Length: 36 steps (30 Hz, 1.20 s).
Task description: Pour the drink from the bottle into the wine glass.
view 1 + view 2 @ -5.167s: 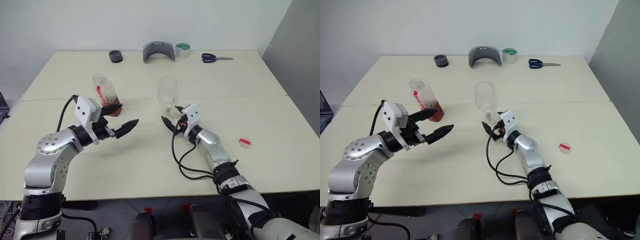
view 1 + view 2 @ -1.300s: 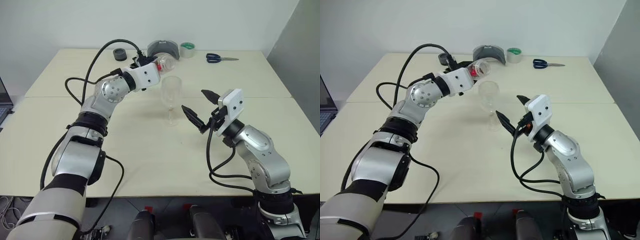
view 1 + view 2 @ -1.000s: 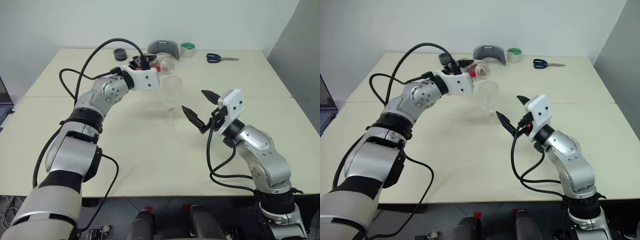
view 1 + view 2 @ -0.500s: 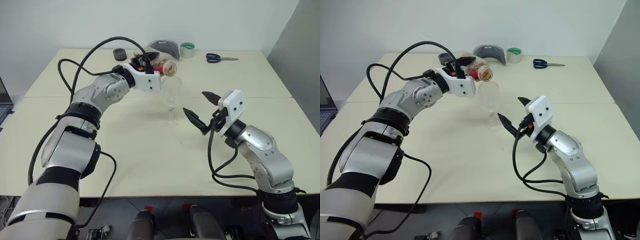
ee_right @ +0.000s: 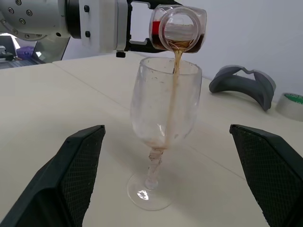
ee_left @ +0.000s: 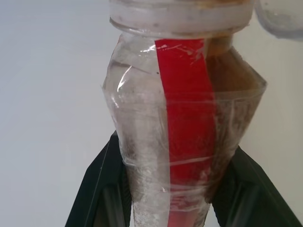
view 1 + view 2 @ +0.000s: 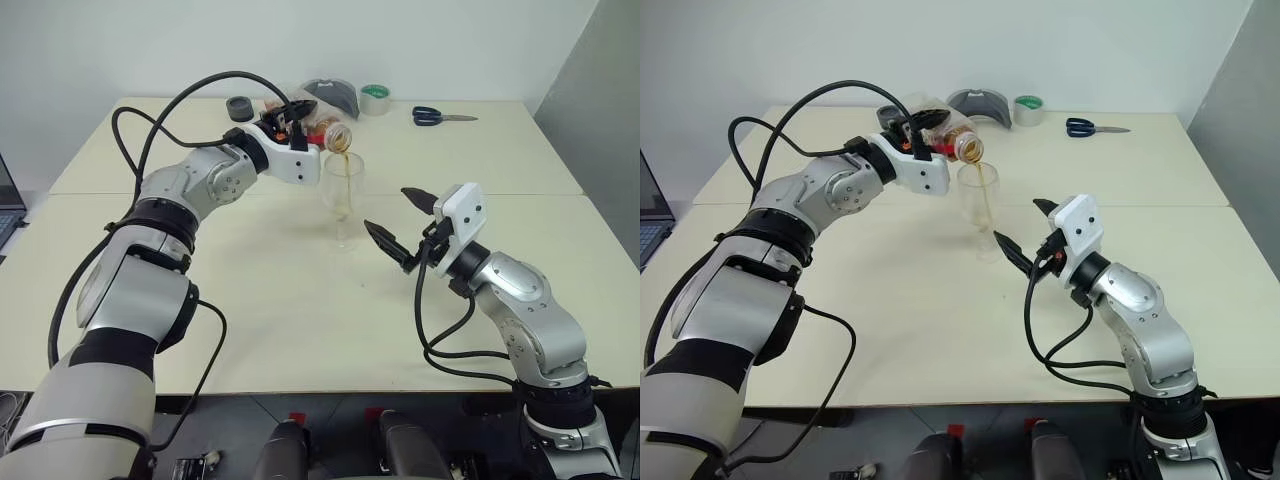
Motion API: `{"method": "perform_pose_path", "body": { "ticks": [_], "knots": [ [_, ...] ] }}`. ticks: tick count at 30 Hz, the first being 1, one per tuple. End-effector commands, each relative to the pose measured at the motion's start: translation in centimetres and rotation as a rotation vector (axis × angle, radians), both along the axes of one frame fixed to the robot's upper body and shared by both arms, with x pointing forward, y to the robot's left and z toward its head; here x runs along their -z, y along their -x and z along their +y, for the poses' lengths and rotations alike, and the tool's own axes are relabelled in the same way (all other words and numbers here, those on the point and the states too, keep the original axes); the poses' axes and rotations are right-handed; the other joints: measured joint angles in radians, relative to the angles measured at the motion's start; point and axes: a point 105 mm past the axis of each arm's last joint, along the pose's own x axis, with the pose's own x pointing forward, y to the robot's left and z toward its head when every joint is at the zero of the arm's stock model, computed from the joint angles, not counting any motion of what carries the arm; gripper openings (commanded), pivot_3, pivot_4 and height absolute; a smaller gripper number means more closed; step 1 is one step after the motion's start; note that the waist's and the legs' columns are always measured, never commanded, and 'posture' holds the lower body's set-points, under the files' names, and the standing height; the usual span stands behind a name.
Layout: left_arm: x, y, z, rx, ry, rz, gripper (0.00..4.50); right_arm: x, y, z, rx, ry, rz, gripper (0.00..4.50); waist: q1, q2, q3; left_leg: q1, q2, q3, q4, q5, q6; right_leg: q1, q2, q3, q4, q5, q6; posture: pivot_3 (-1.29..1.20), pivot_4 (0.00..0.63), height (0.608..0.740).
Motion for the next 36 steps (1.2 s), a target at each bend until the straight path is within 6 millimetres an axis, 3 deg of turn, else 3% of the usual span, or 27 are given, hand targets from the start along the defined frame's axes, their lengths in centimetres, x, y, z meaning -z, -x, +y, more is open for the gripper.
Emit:
{"method": "perform_pose_path", "body": {
  "ticks": [1, 17, 36],
  "knots": [
    [-3.5, 0.5, 0.0, 0.013, 0.007, -0.111, 1.73, -1.0, 0.6, 0.3, -0.022, -0.017, -0.035, 4.50, 0.000, 0.000, 0.000, 0.000, 0.000, 0.000, 0.000, 0.000, 0.000, 0.000, 0.000, 0.000, 0.000, 0.000, 0.000, 0.00, 0.150, 0.740],
    [-3.8, 0.4, 0.5, -0.005, -0.017, -0.143, 1.73, -0.8, 1.0, 0.3, -0.054, -0.050, -0.016, 4.50, 0.000, 0.000, 0.000, 0.000, 0.000, 0.000, 0.000, 0.000, 0.000, 0.000, 0.000, 0.000, 0.000, 0.000, 0.000, 0.00, 0.150, 0.740],
    [-3.9, 0.0, 0.9, -0.037, -0.028, -0.152, 1.73, -2.6, 1.3, -1.4, -0.139, -0.044, -0.028, 4.50, 0.000, 0.000, 0.000, 0.000, 0.000, 0.000, 0.001, 0.000, 0.000, 0.000, 0.000, 0.000, 0.000, 0.000, 0.000, 0.00, 0.150, 0.740]
  ]
}}
